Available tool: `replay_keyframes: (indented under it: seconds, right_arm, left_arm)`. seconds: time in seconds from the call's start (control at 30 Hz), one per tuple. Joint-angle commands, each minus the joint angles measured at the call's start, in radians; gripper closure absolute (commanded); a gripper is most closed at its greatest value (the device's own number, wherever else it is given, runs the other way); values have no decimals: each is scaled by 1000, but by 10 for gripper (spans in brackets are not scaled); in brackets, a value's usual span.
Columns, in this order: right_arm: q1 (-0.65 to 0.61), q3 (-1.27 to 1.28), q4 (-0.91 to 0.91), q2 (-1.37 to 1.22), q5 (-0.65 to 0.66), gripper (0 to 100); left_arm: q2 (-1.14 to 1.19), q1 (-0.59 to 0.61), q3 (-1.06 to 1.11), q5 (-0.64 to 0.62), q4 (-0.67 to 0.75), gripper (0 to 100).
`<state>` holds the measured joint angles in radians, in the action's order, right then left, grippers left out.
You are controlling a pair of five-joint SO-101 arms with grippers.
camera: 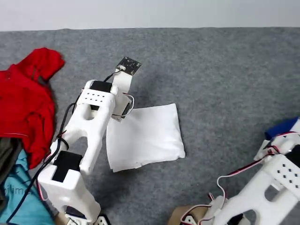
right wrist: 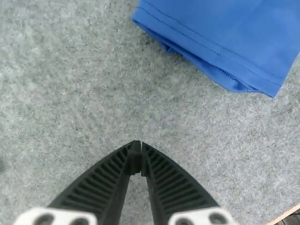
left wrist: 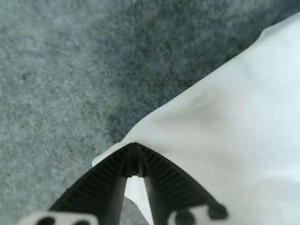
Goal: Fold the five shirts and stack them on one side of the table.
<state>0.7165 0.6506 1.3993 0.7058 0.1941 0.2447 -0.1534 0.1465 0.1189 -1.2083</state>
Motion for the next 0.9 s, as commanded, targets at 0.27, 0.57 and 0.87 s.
replay_keyframes:
  seconds: [0.27, 0.57, 0.87]
  right_arm:
    - [-8, -5, -8, 24, -3, 990]
    - [-7, -3, 4, 24, -3, 990]
    - [-8, -3, 5, 24, -3, 990]
  left_arm:
    - [-6, 20, -165, 2, -210, 996]
    - [178, 80, -140, -3, -144, 996]
    - [49, 38, -354, 0, -308, 996]
